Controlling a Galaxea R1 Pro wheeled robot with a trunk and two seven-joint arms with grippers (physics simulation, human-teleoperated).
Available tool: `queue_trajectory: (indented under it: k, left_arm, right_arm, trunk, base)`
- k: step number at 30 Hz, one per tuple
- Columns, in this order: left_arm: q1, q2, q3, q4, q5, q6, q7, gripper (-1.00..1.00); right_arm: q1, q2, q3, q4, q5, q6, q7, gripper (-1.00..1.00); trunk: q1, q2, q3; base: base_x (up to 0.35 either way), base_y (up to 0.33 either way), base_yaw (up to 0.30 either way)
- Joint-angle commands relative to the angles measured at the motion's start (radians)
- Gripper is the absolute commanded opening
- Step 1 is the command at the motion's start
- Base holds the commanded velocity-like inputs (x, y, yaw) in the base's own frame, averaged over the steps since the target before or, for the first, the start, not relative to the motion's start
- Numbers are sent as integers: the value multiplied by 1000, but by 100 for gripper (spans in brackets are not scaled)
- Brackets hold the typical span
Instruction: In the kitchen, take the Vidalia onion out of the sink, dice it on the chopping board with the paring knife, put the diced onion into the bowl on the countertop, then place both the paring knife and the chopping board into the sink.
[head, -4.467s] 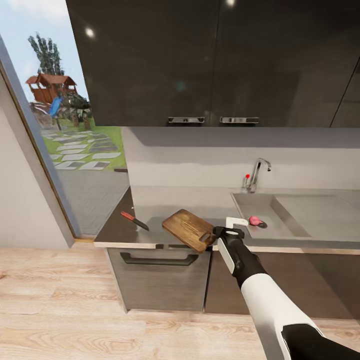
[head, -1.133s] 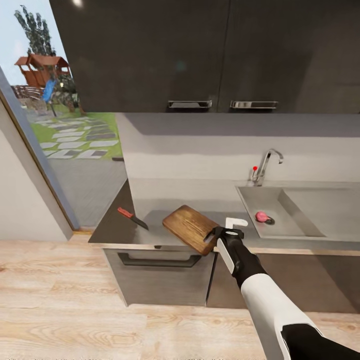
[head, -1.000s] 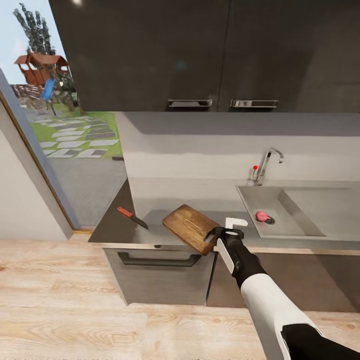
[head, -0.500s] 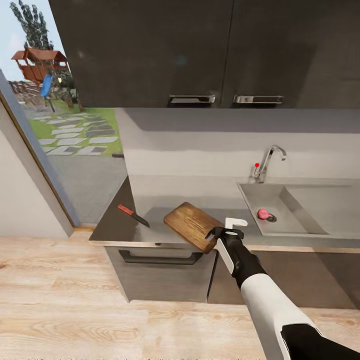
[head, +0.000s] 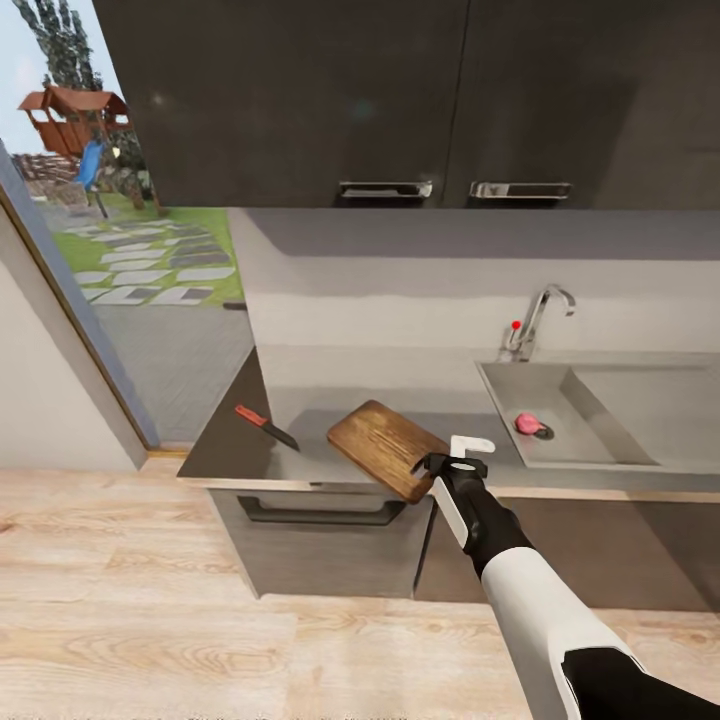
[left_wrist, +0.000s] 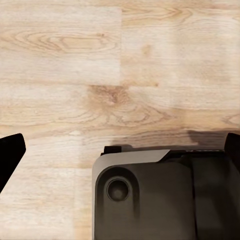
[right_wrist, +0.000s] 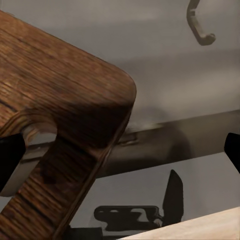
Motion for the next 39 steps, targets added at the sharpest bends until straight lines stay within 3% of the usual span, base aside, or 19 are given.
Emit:
queue_trajectory:
  k: [1, 39]
  left_arm:
    - [0, 0, 0, -1, 1, -1, -1, 100]
    - [0, 0, 0, 9, -1, -1, -1, 100]
  right_arm:
    - [-1, 0, 1, -1, -6, 4, -5, 100]
    - [-1, 3, 0, -1, -5, 4, -5, 100]
  trunk:
    - [1, -2, -3]
    - [1, -2, -37]
  base:
    - [0, 56, 0]
    - [0, 29, 0]
